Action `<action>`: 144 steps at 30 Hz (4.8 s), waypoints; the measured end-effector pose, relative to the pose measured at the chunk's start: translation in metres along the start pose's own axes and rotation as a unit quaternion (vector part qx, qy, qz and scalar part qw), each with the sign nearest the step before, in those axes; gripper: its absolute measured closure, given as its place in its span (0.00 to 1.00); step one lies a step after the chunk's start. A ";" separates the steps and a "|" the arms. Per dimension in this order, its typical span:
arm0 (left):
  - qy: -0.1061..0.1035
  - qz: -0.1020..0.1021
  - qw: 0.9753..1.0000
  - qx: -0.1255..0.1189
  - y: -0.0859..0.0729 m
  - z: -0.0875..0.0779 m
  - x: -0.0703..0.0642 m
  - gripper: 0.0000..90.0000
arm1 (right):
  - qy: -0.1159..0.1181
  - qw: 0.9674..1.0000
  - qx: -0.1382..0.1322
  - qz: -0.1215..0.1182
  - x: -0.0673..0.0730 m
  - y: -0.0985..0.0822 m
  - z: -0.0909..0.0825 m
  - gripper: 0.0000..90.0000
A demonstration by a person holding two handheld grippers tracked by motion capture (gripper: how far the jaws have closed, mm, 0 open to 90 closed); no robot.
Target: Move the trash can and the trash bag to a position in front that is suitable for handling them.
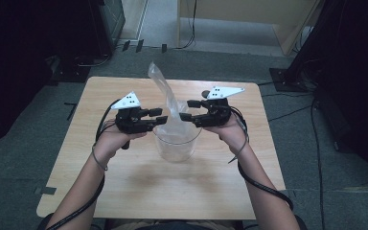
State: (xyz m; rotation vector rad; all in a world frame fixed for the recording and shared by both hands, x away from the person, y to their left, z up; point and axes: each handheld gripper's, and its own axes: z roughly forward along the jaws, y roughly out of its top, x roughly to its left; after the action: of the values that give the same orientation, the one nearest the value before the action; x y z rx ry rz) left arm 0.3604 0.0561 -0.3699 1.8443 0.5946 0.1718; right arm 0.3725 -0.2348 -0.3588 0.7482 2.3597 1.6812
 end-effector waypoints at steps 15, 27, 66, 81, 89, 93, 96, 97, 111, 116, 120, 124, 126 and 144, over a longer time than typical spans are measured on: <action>-0.006 -0.012 1.000 -0.011 0.003 0.003 -0.004 0.57 | -0.039 0.999 0.020 0.007 -0.011 -0.012 0.001 0.68; 0.011 -0.033 0.999 -0.009 0.000 0.009 0.002 0.56 | 0.018 0.998 0.060 -0.010 0.008 -0.016 0.027 0.61; -0.023 -0.006 1.000 0.005 0.007 0.011 -0.011 0.95 | -0.012 0.998 -0.005 0.054 0.006 -0.008 0.016 1.00; 0.003 -0.031 0.999 -0.007 0.005 -0.008 0.009 0.95 | -0.039 0.996 0.010 0.076 -0.014 -0.007 -0.009 1.00; 0.020 -0.043 0.999 -0.008 0.000 -0.020 0.021 0.95 | -0.051 0.995 0.025 0.088 -0.027 -0.008 -0.025 1.00; 0.026 -0.053 0.998 -0.003 -0.003 -0.025 0.028 0.95 | -0.052 0.994 0.036 0.094 -0.031 -0.009 -0.030 1.00; 0.028 -0.060 0.998 -0.001 -0.006 -0.029 0.033 0.95 | -0.056 0.993 0.043 0.098 -0.036 -0.011 -0.036 1.00; 0.029 -0.063 0.998 0.000 -0.006 -0.030 0.034 0.95 | -0.056 0.992 0.045 0.102 -0.037 -0.011 -0.038 1.00; 0.043 -0.071 0.996 0.015 -0.012 -0.041 0.046 0.95 | -0.069 0.989 0.070 0.109 -0.048 -0.014 -0.057 1.00; 0.055 -0.071 0.996 0.025 -0.014 -0.045 0.051 0.96 | -0.098 0.987 0.080 0.098 -0.050 -0.013 -0.064 1.00; 0.059 -0.069 0.996 0.026 -0.015 -0.046 0.051 0.96 | -0.117 0.985 0.095 0.082 -0.048 -0.011 -0.066 1.00; 0.044 -0.062 0.997 0.023 -0.014 -0.043 0.048 0.90 | -0.088 0.990 0.076 0.081 -0.046 -0.010 -0.064 0.93; 0.041 -0.056 0.997 0.022 -0.013 -0.042 0.046 0.87 | -0.081 0.991 0.078 0.075 -0.045 -0.010 -0.062 0.89; 0.034 -0.019 0.999 -0.009 -0.003 -0.038 0.037 0.64 | -0.066 0.997 0.043 0.020 -0.035 -0.003 -0.053 0.58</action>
State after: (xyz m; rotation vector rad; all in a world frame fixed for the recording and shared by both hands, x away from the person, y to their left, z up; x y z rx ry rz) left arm 0.3764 0.1069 -0.3657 1.8136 0.6722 0.2155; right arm 0.3807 -0.2966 -0.3480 0.8979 2.3542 1.5024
